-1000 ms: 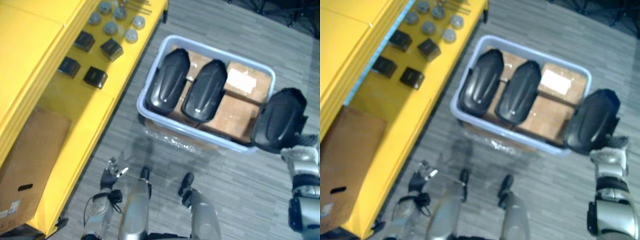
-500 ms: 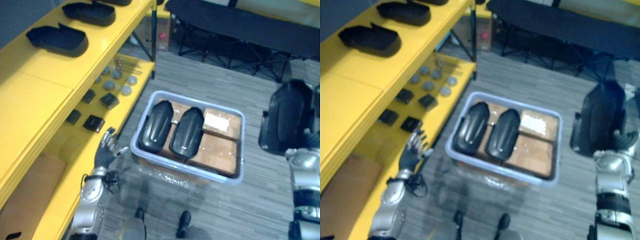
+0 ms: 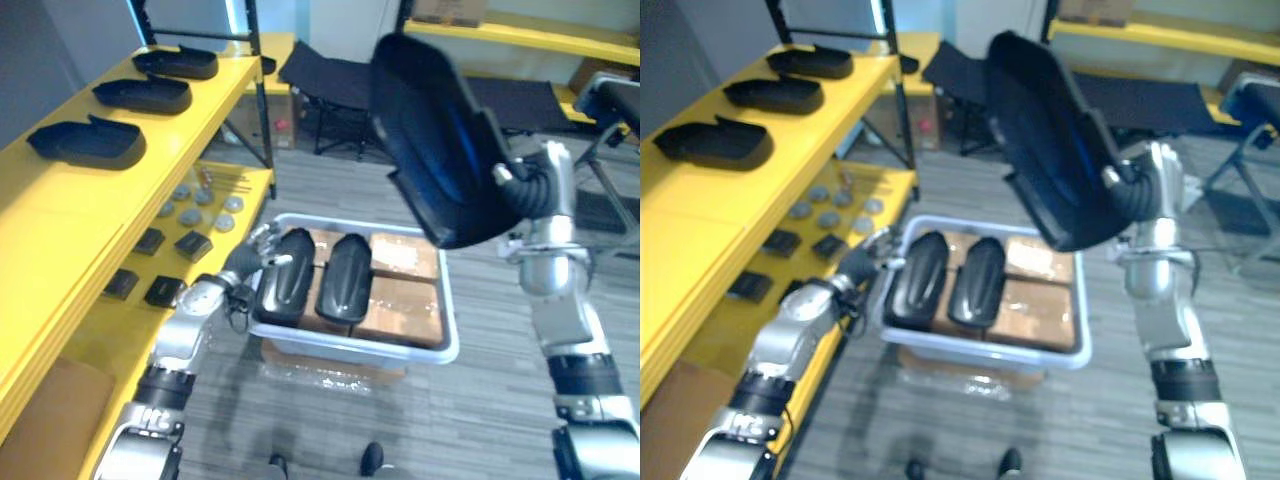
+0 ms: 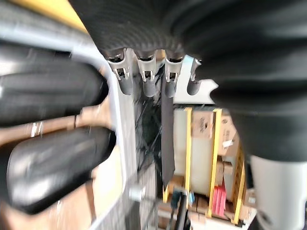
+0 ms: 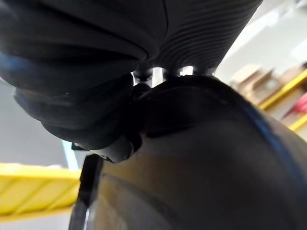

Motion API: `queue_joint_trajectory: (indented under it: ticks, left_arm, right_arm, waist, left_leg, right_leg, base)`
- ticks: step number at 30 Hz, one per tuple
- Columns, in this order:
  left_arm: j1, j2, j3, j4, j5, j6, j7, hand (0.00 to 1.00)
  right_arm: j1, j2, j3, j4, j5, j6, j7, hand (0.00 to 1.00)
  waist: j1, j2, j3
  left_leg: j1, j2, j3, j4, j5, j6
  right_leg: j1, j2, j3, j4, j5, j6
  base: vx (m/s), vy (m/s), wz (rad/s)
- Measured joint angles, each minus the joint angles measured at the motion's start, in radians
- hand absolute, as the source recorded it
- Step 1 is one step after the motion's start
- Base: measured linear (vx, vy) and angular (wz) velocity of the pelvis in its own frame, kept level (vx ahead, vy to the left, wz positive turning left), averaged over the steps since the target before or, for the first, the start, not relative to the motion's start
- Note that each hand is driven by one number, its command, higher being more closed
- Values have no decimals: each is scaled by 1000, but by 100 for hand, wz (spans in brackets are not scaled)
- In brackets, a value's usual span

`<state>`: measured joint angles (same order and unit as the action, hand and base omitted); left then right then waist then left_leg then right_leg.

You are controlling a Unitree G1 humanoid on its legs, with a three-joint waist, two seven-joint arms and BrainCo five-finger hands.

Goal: Walk over and take plastic housings, then place them on the shelf

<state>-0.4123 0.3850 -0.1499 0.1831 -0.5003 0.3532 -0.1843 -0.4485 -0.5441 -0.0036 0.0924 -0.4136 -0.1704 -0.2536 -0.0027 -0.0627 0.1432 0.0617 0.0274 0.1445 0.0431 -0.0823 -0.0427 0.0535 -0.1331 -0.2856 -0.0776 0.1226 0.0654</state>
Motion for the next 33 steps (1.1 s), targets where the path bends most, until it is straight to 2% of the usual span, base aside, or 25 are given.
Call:
queue_joint_trajectory:
  ticks: [3, 8, 12, 20, 25, 33]
  left_arm:
    - [-9, -4, -32, 1, -60, 13, 6, 0]
    - [-25, -9, -77, 7, -249, 83, 4, 0]
    - [-24, -56, -113, 20, -318, 103, 8, 0]
    - [-21, -97, -152, 38, -318, 101, 64, 0]
    - [-9, -131, -183, 50, -314, 101, 116, 0]
    - [34, -179, -187, 119, -159, 70, 191, 0]
  right_arm:
    - [0, 8, 41, 3, -5, -9, 25, 100]
    - [-7, 15, 69, 16, -5, -12, 34, 100]
    - [-29, 44, 86, 60, -5, -13, 35, 100]
    - [-31, 65, 145, 100, -16, -24, 42, 100]
    - [-33, 84, 169, 117, -23, -24, 52, 100]
    - [-34, 125, 195, 121, -23, -24, 60, 100]
  waist:
    - [-1, -2, -8]
    - [2, -14, -17]
    - [2, -22, -23]
    - [1, -23, -26]
    - [12, -23, -27]
    - [16, -23, -31]
  left_leg:
    - [9, -1, 3, -16, 10, 2]
    - [9, -6, 1, -20, 15, 5]
    - [8, -13, -2, -21, 18, 9]
    - [5, -19, -22, -21, 23, 15]
    - [5, -19, -25, -22, 25, 15]
    - [4, -19, -29, -21, 25, 15]
  right_leg:
    - [0, 1, 6, -1, 3, 1]
    - [0, -2, 6, -1, 8, 5]
    - [0, -5, 5, -1, 12, 10]
    - [3, -10, -6, -1, 15, 13]
    - [4, -10, -10, -1, 15, 14]
    - [5, -10, -13, -1, 15, 14]
  base:
    - [-13, -18, -6]
    - [-1, -3, 1]
    - [0, 0, 0]
    - [-6, -2, 4]
    - [-5, -2, 2]
    - [0, 0, 0]
